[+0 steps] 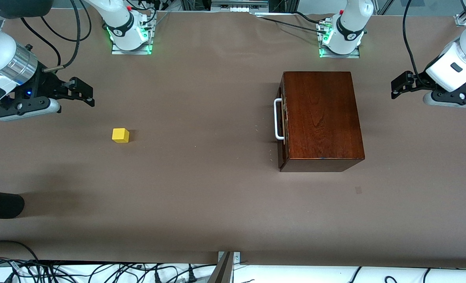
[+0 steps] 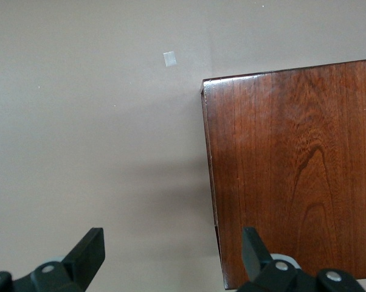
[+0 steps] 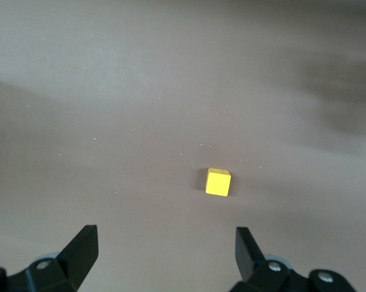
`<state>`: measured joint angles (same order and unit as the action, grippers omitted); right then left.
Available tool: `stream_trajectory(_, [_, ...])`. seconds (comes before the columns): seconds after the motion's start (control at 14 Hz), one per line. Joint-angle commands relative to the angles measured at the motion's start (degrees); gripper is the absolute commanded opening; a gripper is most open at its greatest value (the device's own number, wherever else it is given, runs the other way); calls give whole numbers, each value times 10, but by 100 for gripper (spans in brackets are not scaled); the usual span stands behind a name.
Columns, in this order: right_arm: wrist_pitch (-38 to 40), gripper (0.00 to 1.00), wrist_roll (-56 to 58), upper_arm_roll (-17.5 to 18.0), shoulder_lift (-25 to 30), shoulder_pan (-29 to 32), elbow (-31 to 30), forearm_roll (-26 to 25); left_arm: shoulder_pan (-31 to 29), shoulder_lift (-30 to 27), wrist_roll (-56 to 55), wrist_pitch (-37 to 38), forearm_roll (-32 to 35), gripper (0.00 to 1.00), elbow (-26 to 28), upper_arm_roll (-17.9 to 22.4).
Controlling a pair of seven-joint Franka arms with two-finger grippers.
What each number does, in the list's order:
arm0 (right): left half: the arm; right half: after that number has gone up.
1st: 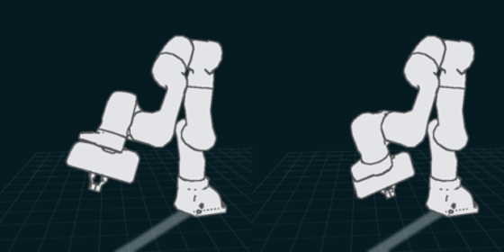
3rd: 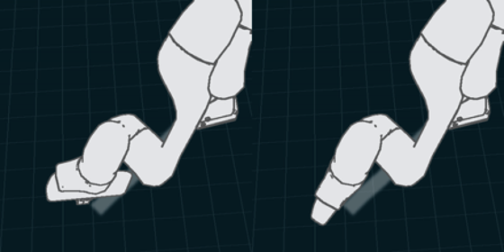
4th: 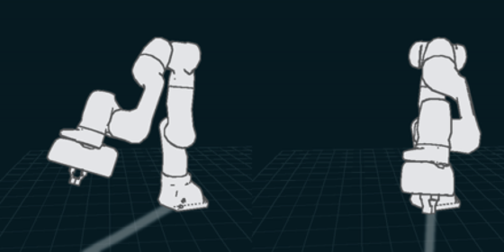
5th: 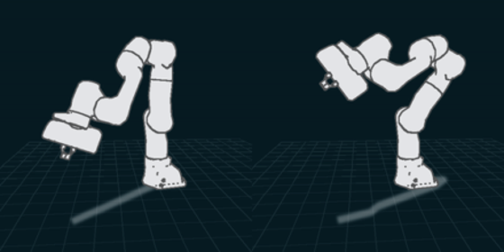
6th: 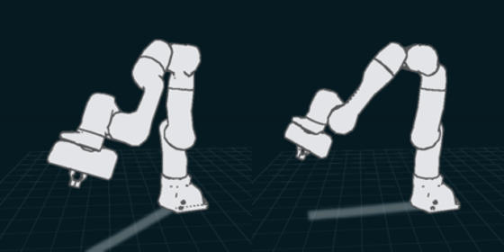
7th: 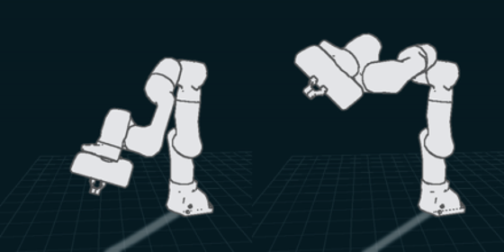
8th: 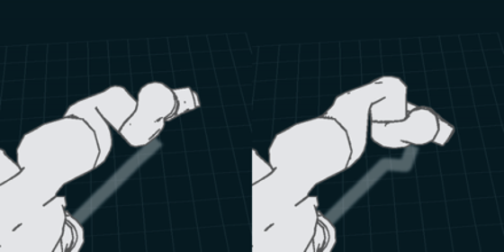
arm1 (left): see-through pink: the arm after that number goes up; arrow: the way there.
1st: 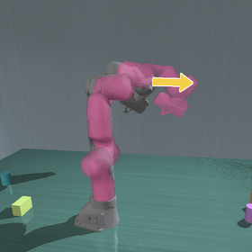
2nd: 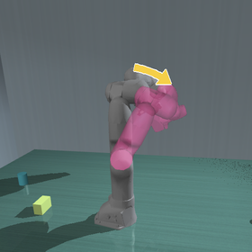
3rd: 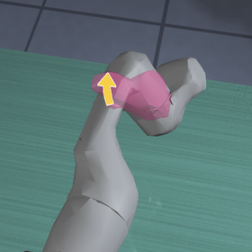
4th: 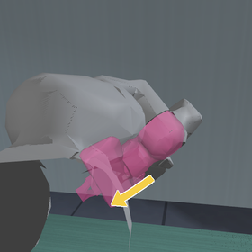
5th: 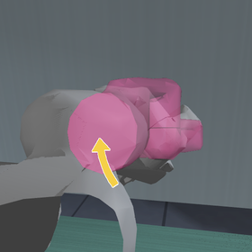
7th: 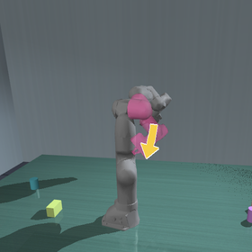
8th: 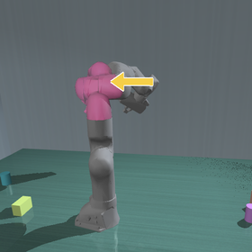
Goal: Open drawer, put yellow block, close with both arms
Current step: 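Move the left gripper toward the white drawer handle of the wooden box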
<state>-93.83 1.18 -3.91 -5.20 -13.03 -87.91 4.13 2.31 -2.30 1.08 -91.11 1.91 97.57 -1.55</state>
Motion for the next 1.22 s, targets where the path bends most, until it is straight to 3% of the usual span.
stream_trajectory(0.0, [5, 100, -7, -3, -2, -1, 1, 9, 3, -10, -6, -1, 5, 100, 6, 2])
stream_trajectory(0.5, [1, 100, -7, -5, -4, -2, 4, 6, 2, -5, -9, 2, 5, 100, 4, 1])
stream_trajectory(1.15, [11, 100, 3, -6, 0, -2, 5, 4, 11, 12, -11, 80, -1, 100, -17, -17])
